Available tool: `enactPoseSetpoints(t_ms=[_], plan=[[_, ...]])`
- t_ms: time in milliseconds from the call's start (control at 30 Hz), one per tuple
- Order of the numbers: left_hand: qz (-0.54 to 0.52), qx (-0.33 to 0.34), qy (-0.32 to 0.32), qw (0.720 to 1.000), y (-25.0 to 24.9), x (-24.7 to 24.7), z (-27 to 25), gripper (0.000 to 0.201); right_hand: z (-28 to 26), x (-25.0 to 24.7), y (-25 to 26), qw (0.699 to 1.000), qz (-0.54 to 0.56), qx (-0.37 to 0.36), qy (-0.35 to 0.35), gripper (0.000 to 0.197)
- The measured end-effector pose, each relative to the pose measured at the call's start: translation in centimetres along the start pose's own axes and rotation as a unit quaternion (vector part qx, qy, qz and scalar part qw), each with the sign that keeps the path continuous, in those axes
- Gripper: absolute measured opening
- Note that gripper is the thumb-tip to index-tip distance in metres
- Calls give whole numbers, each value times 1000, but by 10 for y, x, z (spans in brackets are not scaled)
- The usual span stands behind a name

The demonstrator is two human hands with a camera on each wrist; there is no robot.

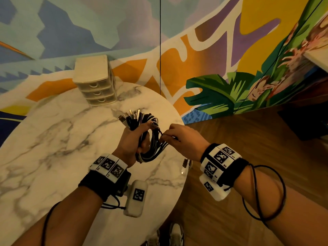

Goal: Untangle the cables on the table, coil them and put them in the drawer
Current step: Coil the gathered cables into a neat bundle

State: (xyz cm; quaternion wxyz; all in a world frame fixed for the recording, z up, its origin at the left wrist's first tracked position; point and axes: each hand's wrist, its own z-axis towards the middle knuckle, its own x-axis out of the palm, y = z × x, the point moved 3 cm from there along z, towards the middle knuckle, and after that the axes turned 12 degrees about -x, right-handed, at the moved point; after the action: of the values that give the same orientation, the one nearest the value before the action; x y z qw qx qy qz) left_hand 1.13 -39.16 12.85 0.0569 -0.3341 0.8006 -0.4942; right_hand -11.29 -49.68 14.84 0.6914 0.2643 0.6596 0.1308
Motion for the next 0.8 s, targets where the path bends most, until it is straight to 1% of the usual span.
enactPoseSetpoints(t_ms=[133, 267, 400, 467, 500, 533, 633, 700, 767, 800], plan=[[-20, 13, -1, 1000, 4, 3, 0, 41, 6, -4, -2, 998, -28, 27, 41, 31], [-57, 25, 5, 998, 2, 5, 1, 38, 8, -5, -5, 999, 1, 41, 36, 33], [8, 41, 17, 999, -1, 10, -3, 33, 14, -3, -3, 998, -1, 29, 51, 29], [31, 48, 28, 998, -3, 14, -6, 24, 16, -4, -3, 999, 7, 34, 18, 26], [37, 50, 33, 998, -3, 15, -7, 24, 16, -4, -4, 999, 18, 41, -5, 26], [41, 50, 37, 997, -4, 16, -8, 29, 16, -4, -4, 998, 24, 47, -23, 26], [44, 43, 42, 997, -3, 19, -9, 38, 17, 0, -3, 996, 7, 78, -53, 35], [49, 44, 45, 997, -2, 21, -9, 34, 20, 1, -3, 991, -15, 112, -71, 38], [52, 47, 46, 996, -1, 22, -8, 26, 23, 3, -4, 986, -30, 142, -80, 35], [52, 46, 46, 997, -1, 22, -7, 30, 23, 4, -4, 984, -30, 150, -86, 34]])
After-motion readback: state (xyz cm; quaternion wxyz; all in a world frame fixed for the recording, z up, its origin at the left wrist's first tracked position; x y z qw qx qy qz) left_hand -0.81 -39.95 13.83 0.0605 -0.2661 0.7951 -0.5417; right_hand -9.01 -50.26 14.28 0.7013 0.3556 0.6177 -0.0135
